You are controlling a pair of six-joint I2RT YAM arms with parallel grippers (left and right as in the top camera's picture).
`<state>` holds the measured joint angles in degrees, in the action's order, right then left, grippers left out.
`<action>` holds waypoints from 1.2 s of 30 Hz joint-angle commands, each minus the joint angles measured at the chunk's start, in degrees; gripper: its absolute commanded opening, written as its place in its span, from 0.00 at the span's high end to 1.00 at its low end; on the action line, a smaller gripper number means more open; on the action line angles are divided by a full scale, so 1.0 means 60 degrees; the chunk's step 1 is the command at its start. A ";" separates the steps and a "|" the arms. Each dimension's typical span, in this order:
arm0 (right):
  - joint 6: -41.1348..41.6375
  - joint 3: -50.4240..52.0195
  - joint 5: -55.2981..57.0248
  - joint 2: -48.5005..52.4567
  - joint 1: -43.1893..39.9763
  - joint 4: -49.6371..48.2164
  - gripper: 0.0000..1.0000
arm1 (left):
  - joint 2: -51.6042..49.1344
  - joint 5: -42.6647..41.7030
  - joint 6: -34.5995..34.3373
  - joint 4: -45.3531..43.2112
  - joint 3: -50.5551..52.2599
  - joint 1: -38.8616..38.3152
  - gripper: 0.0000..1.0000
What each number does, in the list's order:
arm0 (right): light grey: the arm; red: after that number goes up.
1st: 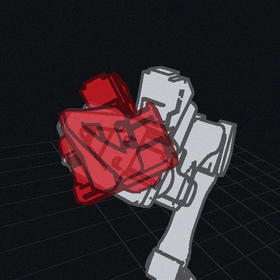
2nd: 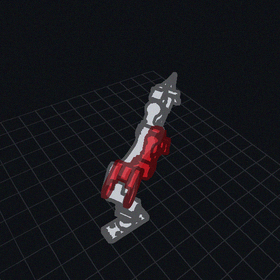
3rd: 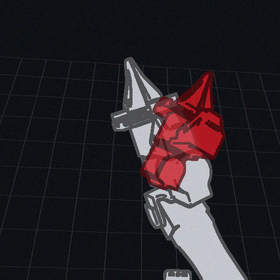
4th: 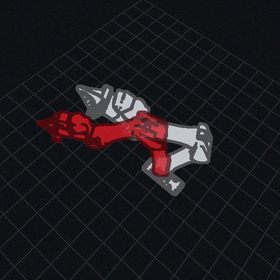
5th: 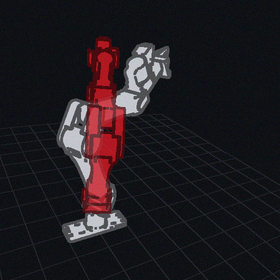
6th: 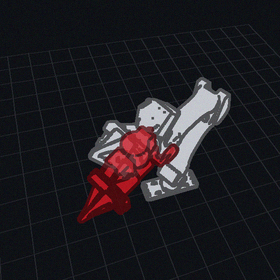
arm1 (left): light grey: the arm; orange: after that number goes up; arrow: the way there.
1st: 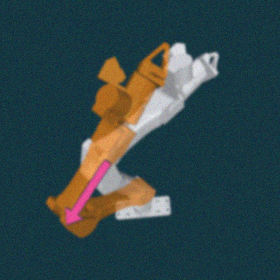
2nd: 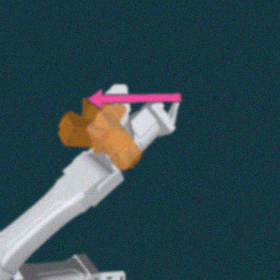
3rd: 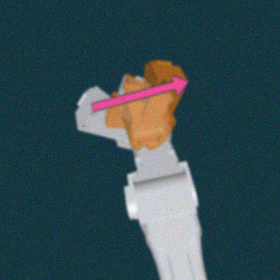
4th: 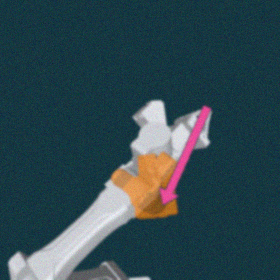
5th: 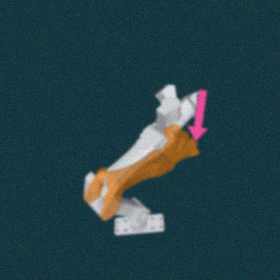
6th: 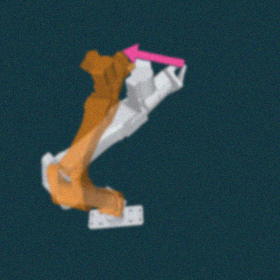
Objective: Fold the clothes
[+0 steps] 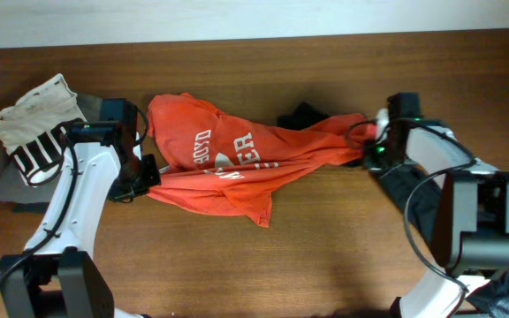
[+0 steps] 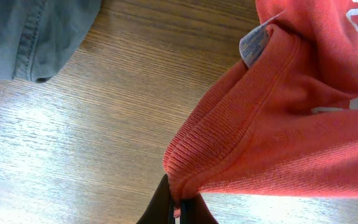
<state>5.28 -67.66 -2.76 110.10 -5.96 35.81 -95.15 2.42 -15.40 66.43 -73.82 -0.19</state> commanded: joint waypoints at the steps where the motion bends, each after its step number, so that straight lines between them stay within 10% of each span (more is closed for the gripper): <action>1: 0.1038 0.0240 0.2084 0.0481 -0.1676 -0.0302 0.96 | 0.0004 0.0248 0.0076 -0.0004 -0.0007 0.0058 1.00; 14: 0.2871 0.0200 0.0244 0.0466 -0.6528 -0.0306 0.91 | 0.0004 0.0244 0.0076 -0.0036 -0.0007 0.0058 1.00; 36: -0.0903 -0.2648 -0.0947 -0.0025 -0.2776 0.3020 0.80 | 0.0004 0.0211 0.0080 -0.0645 -0.0007 0.0058 1.00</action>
<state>3.75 -84.05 -12.69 107.57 -25.58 53.78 -95.15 2.87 -15.40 62.76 -73.82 -0.19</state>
